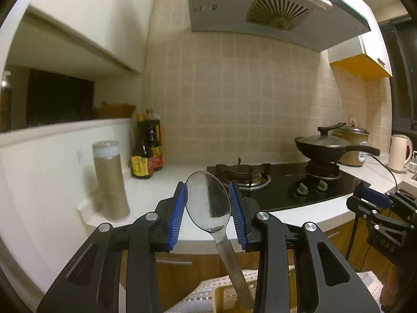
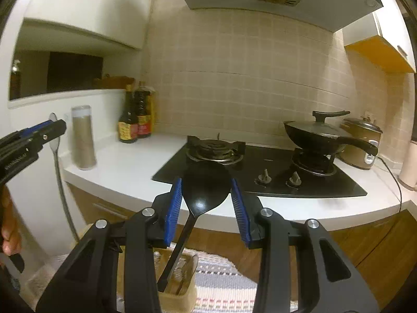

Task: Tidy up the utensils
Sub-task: 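Lower both spoons into the utensil holder and open both tools, then move both open tools back down to the wooden chopsticks, then grasp a wooden chopstick with the left tool while the right tool grasps a chopstick pair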

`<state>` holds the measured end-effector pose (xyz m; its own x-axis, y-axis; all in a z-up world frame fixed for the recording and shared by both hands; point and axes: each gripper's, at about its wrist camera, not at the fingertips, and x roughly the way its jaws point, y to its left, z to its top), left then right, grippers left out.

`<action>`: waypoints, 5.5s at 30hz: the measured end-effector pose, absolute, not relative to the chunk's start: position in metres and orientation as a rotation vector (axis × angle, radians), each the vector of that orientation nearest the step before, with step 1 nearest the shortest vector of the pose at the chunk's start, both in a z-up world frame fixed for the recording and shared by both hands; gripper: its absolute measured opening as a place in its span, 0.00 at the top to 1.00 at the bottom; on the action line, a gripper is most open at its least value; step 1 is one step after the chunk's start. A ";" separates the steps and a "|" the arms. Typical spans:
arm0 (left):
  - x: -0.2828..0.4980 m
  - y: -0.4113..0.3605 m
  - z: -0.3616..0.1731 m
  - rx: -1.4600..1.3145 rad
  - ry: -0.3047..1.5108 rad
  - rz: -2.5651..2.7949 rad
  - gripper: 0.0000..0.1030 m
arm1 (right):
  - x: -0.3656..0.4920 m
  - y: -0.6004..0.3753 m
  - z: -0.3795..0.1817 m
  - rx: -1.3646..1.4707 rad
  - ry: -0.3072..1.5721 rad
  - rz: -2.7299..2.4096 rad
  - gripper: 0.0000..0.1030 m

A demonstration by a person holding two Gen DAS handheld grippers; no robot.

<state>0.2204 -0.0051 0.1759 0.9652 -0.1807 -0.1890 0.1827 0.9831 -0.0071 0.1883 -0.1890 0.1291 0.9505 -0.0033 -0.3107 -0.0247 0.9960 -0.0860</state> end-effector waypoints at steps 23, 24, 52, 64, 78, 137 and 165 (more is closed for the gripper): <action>0.252 0.000 0.098 -0.016 0.290 -0.255 0.60 | 0.208 -0.168 0.062 -0.156 0.415 0.072 0.41; 0.250 0.002 0.098 -0.024 0.290 -0.261 0.57 | 0.204 -0.170 0.063 -0.138 0.416 0.083 0.39; 0.138 0.005 0.077 0.014 0.659 -0.412 0.54 | 0.118 -0.197 0.038 -0.004 0.916 0.208 0.39; 0.147 0.003 -0.031 0.049 1.017 -0.429 0.63 | 0.115 -0.193 -0.044 0.139 1.236 0.319 0.57; 0.135 -0.030 -0.059 0.226 1.042 -0.413 0.73 | 0.124 -0.164 -0.073 0.205 1.324 0.326 0.74; 0.130 -0.051 -0.053 0.258 1.097 -0.415 0.68 | 0.117 -0.193 -0.094 0.020 1.259 0.246 0.97; 0.139 -0.044 -0.053 0.224 1.070 -0.402 0.96 | 0.108 -0.210 -0.081 -0.030 1.295 0.289 0.64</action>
